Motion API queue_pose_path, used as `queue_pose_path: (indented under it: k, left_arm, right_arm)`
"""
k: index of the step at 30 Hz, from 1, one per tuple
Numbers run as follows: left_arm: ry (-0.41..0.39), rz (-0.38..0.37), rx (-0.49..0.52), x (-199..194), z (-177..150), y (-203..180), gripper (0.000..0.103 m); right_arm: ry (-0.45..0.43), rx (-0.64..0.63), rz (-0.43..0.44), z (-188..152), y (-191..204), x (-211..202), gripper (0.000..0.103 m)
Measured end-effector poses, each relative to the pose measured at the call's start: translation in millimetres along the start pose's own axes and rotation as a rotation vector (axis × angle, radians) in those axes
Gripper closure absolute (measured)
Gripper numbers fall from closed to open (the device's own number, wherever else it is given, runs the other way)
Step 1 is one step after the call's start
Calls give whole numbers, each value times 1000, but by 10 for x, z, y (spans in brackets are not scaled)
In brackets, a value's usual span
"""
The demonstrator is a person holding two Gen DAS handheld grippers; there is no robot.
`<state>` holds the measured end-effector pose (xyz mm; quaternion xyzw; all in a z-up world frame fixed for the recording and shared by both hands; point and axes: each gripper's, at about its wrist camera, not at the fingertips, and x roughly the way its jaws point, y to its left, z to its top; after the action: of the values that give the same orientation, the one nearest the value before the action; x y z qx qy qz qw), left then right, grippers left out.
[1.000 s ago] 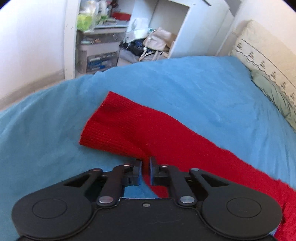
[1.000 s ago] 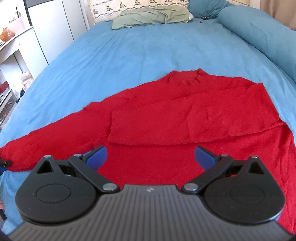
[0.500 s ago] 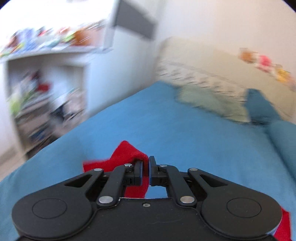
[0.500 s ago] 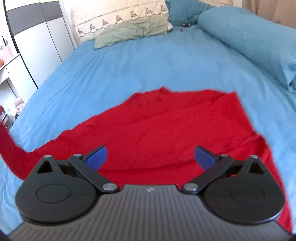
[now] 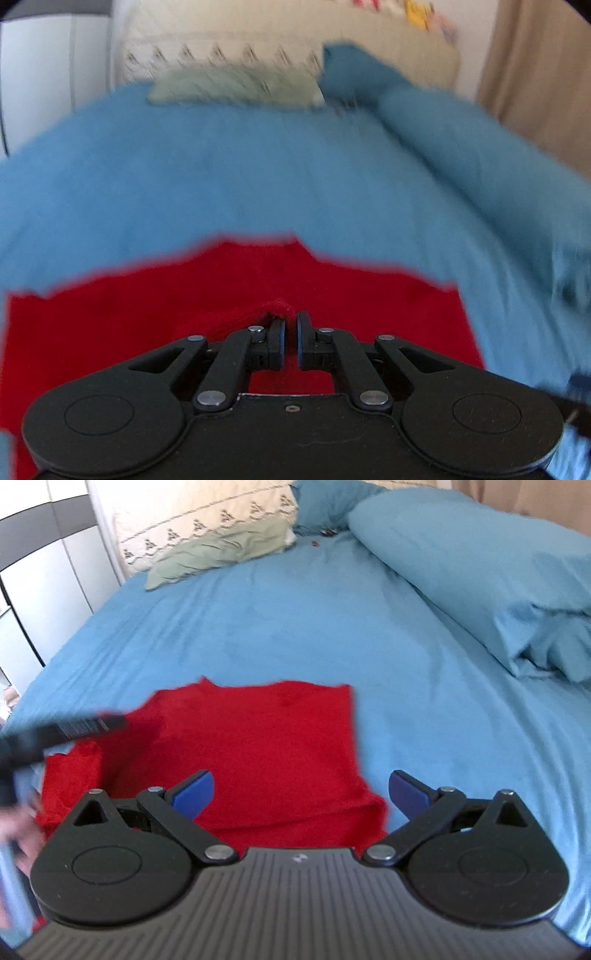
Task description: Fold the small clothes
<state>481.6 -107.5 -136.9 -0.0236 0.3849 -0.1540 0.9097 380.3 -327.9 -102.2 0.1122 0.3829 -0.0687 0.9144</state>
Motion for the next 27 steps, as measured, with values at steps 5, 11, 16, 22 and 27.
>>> queue_pose_path:
  k: [5,11,16,22,27]
  left_arm:
    - [86,25,9,303,-301,-85,96]
    - [46,-26,-1,-75,-311,134,33]
    - [55,86,6,-556,-361,673,29]
    - [116,209,-20,-659,-560,1407,29]
    - [153,270,-32,-586,-740,1709,29]
  right_arm:
    - [33,-3,14,-53,-222,117,0]
    - [36,-66,83,107,-31,114,0]
    - [104,-313,190,264,568,218,0]
    - [149,-665,255,170,1442,582,2]
    - [181,-888,221,-52,1951,938,25]
